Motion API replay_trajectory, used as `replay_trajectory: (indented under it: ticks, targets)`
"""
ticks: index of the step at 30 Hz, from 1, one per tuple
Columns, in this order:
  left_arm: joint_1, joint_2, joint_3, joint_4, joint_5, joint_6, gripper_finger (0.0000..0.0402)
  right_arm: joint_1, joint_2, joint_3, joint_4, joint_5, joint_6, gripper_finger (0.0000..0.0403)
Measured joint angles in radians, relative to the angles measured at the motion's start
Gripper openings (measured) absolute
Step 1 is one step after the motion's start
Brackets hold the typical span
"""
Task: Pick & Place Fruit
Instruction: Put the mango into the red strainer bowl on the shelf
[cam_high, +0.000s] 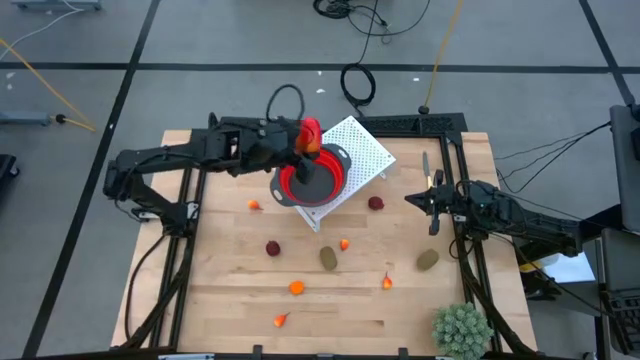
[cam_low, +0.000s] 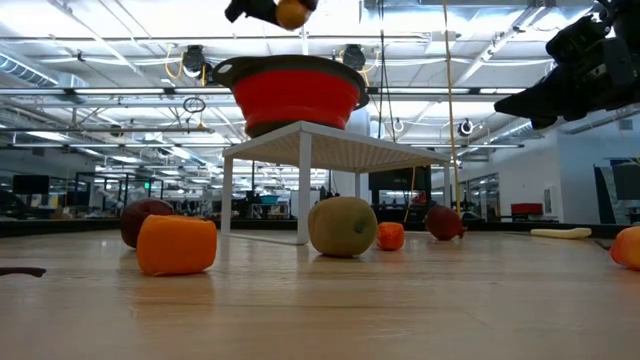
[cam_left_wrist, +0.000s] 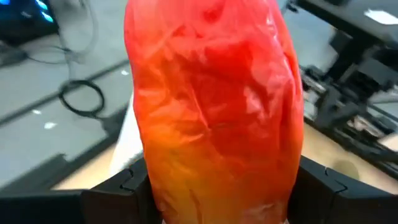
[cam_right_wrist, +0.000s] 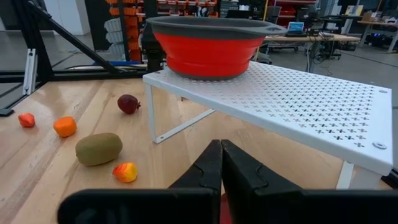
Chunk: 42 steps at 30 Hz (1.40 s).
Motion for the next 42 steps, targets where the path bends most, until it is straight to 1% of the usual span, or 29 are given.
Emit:
replay_trajectory:
  ticks: [7, 11, 14, 20, 26, 29, 37, 42]
  targets:
    - [0.009, 0.049, 0.000, -0.058, 0.110, -0.061, 0.0246, 0.000, 0.007, 0.000, -0.001, -0.001, 0.006, 0.0000]
    - [0.012, 0.075, 0.000, -0.097, 0.127, -0.085, 0.0246, 0.000, 0.007, 0.000, -0.001, -0.001, 0.006, 0.0000]
    - [0.013, 0.097, 0.000, -0.130, 0.170, -0.108, 0.0246, 0.000, 0.007, 0.000, 0.001, -0.001, 0.007, 0.0000]
    - [0.015, 0.129, -0.001, -0.210, 0.189, -0.144, 0.0246, 0.000, 0.007, 0.000, 0.001, 0.000, 0.007, 0.0000]
    - [0.018, 0.168, -0.001, -0.224, 0.195, -0.140, 0.0246, 0.000, 0.007, 0.000, -0.001, 0.000, 0.007, 0.0000]
    - [0.022, 0.190, -0.001, -0.261, 0.202, -0.138, 0.0246, 0.000, 0.007, 0.000, 0.001, 0.000, 0.007, 0.0000]
    - [0.037, 0.203, -0.001, -0.357, 0.203, -0.161, 0.0246, 0.000, 0.007, 0.000, 0.000, -0.001, 0.007, 0.0000]
    - [0.040, 0.203, -0.001, -0.373, 0.203, -0.160, 0.0246, 0.000, 0.007, 0.000, 0.001, -0.001, 0.007, 0.0000]
